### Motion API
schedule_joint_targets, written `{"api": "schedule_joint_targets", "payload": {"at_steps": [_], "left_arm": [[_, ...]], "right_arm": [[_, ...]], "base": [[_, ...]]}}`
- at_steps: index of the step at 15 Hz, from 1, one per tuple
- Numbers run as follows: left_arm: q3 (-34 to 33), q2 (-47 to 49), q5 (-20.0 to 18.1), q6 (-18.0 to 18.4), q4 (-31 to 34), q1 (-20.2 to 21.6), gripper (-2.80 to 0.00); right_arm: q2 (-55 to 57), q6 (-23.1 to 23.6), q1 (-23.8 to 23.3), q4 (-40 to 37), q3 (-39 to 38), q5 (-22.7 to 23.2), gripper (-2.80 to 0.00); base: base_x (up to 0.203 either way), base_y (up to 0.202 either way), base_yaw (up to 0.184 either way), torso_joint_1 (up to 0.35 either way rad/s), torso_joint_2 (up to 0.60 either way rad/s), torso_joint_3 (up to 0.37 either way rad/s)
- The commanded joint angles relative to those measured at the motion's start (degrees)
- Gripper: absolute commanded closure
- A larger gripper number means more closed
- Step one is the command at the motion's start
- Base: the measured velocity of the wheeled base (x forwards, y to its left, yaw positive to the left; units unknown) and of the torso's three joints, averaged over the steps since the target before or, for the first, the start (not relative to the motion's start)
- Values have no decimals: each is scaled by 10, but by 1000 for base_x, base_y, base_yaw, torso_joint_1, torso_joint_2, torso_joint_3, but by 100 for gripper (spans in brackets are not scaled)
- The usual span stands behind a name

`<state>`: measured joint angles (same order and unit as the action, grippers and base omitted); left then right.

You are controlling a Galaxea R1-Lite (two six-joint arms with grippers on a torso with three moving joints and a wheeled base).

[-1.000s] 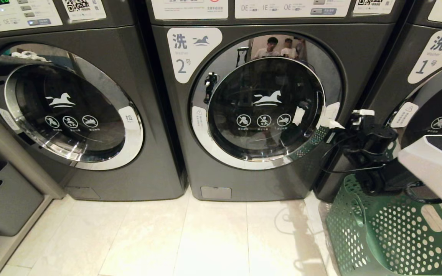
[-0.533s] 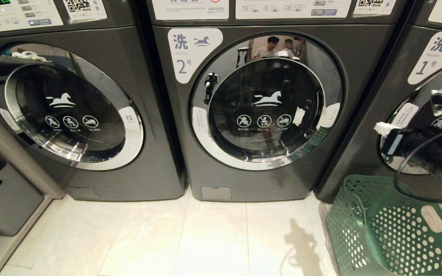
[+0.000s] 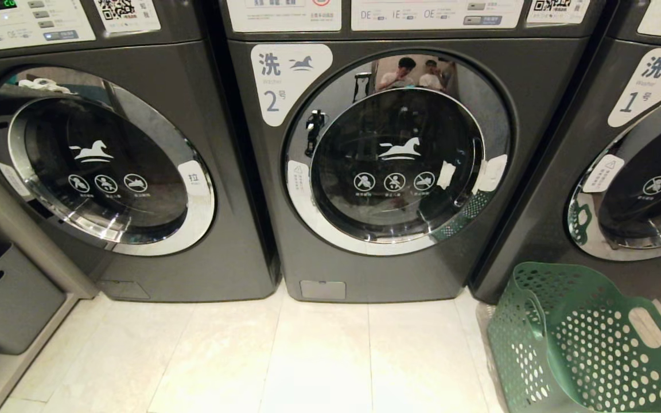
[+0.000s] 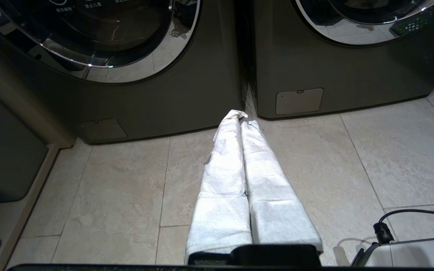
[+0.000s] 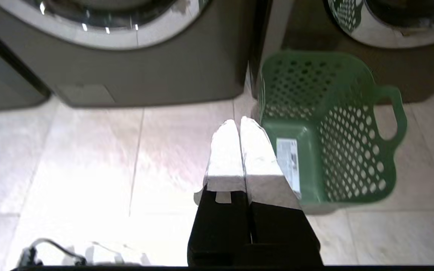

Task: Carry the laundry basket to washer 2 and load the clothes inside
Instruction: Press the washing machine switch

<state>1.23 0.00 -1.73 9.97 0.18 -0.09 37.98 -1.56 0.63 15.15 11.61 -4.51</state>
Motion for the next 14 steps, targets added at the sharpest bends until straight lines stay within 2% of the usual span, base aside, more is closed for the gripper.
{"api": "schedule_joint_targets", "payload": {"at_steps": [1,3,5,7,9,10,12,13,14], "left_arm": [[0,-1,0,0,0,0,0],[0,-1,0,0,0,0,0],[0,-1,0,0,0,0,0],[0,-1,0,0,0,1,0],[0,-1,0,0,0,1,0],[-1,-1,0,-4,-2,1,0],[-5,-1,1,-18,-15,0,0],[-12,-1,0,-15,-24,0,0],[-16,-1,0,-15,-33,1,0]], "right_arm": [[-73,4,0,-12,-29,-2,0],[-113,14,-5,-10,-77,-3,0],[-151,30,-53,-22,-110,1,0],[-211,35,-73,-96,-115,26,0],[-218,81,-78,-152,-116,56,0],[-219,89,-61,-155,-115,60,0],[-233,99,11,-156,-115,61,0],[-242,100,24,-154,-115,61,0],[-266,100,17,-153,-115,60,0]], "base": [[0,0,0,0,0,0],[0,0,0,0,0,0],[0,0,0,0,0,0],[0,0,0,0,0,0],[0,0,0,0,0,0],[0,0,0,0,0,0],[0,0,0,0,0,0],[0,0,0,0,0,0],[0,0,0,0,0,0]]}}
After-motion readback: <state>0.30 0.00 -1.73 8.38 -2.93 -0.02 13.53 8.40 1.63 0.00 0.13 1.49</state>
